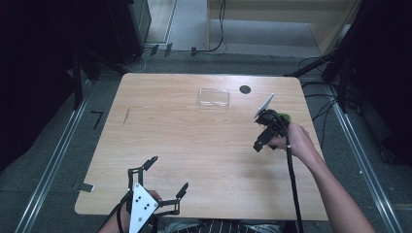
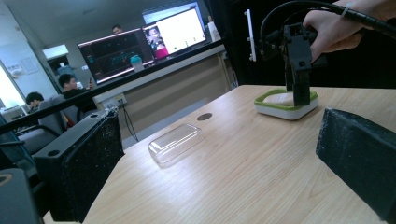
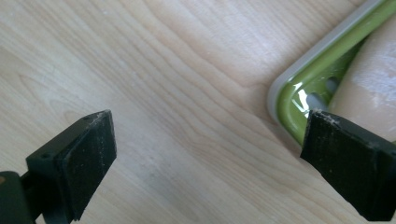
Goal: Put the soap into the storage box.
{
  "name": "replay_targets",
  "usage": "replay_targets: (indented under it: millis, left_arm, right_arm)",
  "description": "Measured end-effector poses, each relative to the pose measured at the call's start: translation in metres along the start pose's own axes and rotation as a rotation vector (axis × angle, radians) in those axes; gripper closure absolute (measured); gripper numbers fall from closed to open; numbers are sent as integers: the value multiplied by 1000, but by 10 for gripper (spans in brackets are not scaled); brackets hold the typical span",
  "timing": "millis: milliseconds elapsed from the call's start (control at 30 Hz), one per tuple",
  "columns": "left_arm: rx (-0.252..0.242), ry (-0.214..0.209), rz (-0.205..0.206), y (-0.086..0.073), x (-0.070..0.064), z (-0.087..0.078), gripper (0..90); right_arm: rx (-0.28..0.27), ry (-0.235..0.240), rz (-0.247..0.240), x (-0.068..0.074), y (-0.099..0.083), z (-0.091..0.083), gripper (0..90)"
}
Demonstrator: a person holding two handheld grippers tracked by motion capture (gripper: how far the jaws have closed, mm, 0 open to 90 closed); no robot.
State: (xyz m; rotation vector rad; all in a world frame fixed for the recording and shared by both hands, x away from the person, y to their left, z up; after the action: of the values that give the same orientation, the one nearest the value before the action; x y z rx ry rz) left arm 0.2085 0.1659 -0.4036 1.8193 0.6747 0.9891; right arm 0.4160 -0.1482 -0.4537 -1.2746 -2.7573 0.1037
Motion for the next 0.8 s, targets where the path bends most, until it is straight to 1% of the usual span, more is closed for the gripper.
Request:
replay_targets:
  millis: [67, 267, 400, 500, 600, 800]
  left_arm:
    - [0, 1, -1, 0, 0, 0, 11]
    - [0, 1, 0, 0, 0, 0, 12]
    - [0, 1, 0, 0, 0, 0, 11]
    - [0, 1, 0, 0, 0, 0, 11]
    - [0, 0, 0, 0, 0, 0, 11]
    - [0, 1, 0, 0, 0, 0, 11]
  right_arm:
    - [7, -7, -16, 4, -2, 1, 35]
    - [18, -17, -40, 16, -6, 7, 36]
    - [30, -20, -55, 23, -9, 10, 37]
    - [51, -20, -66, 29, -12, 13, 37]
    - [53, -24, -78, 34, -14, 17, 37]
    - [76, -27, -103, 46, -20, 25, 37]
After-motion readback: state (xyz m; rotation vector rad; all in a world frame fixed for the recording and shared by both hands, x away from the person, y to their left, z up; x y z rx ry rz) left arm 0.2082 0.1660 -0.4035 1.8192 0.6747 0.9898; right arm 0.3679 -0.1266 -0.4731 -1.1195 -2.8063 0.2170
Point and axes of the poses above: each handheld gripper's, and its own axes: z roughly forward along the jaws, y roughly out of its top, x roughly to its left, the point moved 5 cm from there along z, roughly forward along the jaws, and after that the axes turned 12 degrees about x, right-handed, at the moved point
